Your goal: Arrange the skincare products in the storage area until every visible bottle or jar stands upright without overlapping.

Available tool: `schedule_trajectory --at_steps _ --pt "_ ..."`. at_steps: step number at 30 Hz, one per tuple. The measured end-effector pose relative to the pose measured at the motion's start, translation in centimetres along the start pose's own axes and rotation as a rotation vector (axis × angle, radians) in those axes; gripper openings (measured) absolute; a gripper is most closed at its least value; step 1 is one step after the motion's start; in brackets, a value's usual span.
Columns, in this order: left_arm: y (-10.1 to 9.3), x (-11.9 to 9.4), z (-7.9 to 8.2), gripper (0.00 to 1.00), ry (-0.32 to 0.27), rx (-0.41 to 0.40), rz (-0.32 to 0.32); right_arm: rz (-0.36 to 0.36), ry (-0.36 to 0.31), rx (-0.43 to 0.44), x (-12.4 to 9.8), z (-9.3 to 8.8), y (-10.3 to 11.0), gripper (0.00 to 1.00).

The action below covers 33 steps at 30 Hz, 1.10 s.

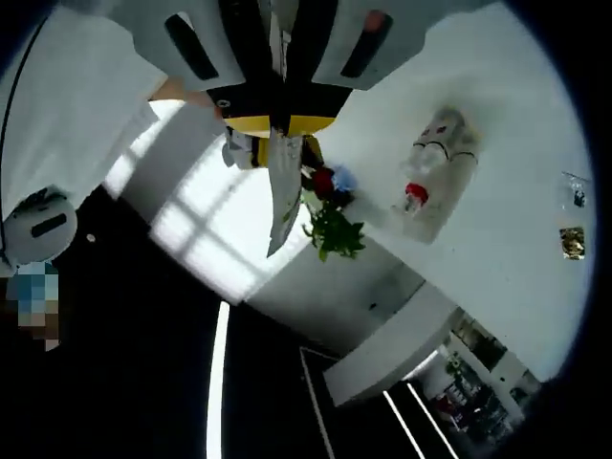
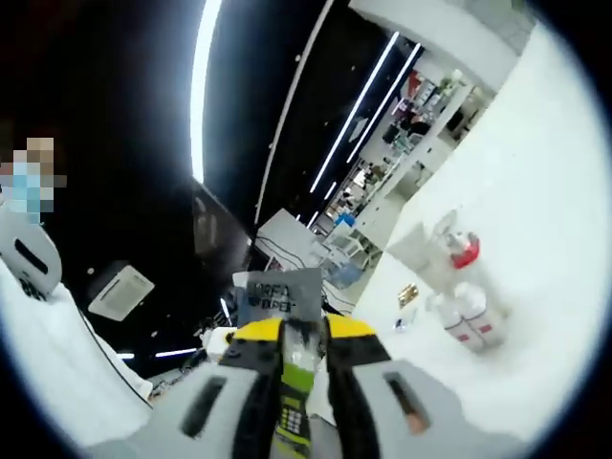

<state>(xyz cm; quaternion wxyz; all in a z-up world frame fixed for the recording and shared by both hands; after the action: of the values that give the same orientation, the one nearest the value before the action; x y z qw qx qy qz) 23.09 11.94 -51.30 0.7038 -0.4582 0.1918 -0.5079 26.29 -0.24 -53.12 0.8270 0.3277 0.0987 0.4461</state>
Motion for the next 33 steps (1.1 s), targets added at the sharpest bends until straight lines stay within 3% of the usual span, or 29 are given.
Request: schedule_trajectory --at_steps 3,7,11,14,15,16,17,23,25,28,29,30,33 --pt "-0.2 -0.1 0.9 0.0 -0.067 -0.044 -0.021 0.064 0.001 0.07 0.3 -0.7 0.9 0.26" --pt "0.2 -0.2 1.5 0.0 -0.103 -0.058 -0.007 0.083 0.022 0.107 0.9 -2.4 1.7 0.27" --pt "0.9 -0.5 1.8 0.0 -0.13 -0.074 0.035 0.072 0.014 0.159 1.2 -3.3 1.8 0.15" --pt "1.8 -1.0 2.1 0.0 -0.151 -0.081 0.092 0.081 -0.013 0.183 1.0 -3.0 1.8 0.04" --pt "2.7 -1.3 1.9 0.0 -0.139 -0.067 0.149 0.162 -0.021 0.208 1.0 -2.7 3.0 0.01" --pt "2.8 -1.2 1.7 0.0 -0.121 -0.059 0.156 0.154 -0.014 0.203 1.0 -2.7 2.9 0.01" --pt "2.7 -1.0 1.8 0.0 -0.127 -0.066 0.148 0.122 0.003 0.133 1.0 -2.9 2.7 0.01" --pt "2.8 -0.3 1.7 0.03 -0.113 0.002 0.171 0.115 -0.041 0.197 0.4 -2.5 2.2 0.01" --pt "3.3 -0.3 1.4 0.13 -0.095 0.0 0.192 0.107 -0.048 0.199 0.4 -2.5 2.1 0.01" --pt "4.4 -0.8 -0.5 0.33 0.001 -0.016 0.254 0.081 -0.067 0.209 0.4 -2.3 1.7 0.01" --pt "4.7 -0.9 -1.0 0.35 0.022 -0.011 0.268 0.076 -0.074 0.209 0.4 -2.2 1.5 0.01" --pt "4.6 -1.0 -1.8 0.33 0.057 -0.011 0.269 0.068 -0.076 0.213 0.4 -2.1 1.4 0.01" --pt "3.7 -0.9 -2.4 0.14 0.052 -0.027 0.218 0.034 -0.049 0.185 0.3 -2.5 0.8 0.01"
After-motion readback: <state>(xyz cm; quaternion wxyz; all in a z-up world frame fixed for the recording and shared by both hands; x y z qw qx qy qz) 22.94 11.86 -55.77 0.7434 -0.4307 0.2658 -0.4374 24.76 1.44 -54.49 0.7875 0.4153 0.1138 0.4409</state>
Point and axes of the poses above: the point that each gripper's makers call its tool centre point, and the gripper's own axes: x roughly forward along the fingers, y roughly to its left, z roughly out of its top, the point moved 4 cm from there along -x, roughly backward along the fingers, and after that the axes turned 9 degrees about -x, right-handed, at the moved point
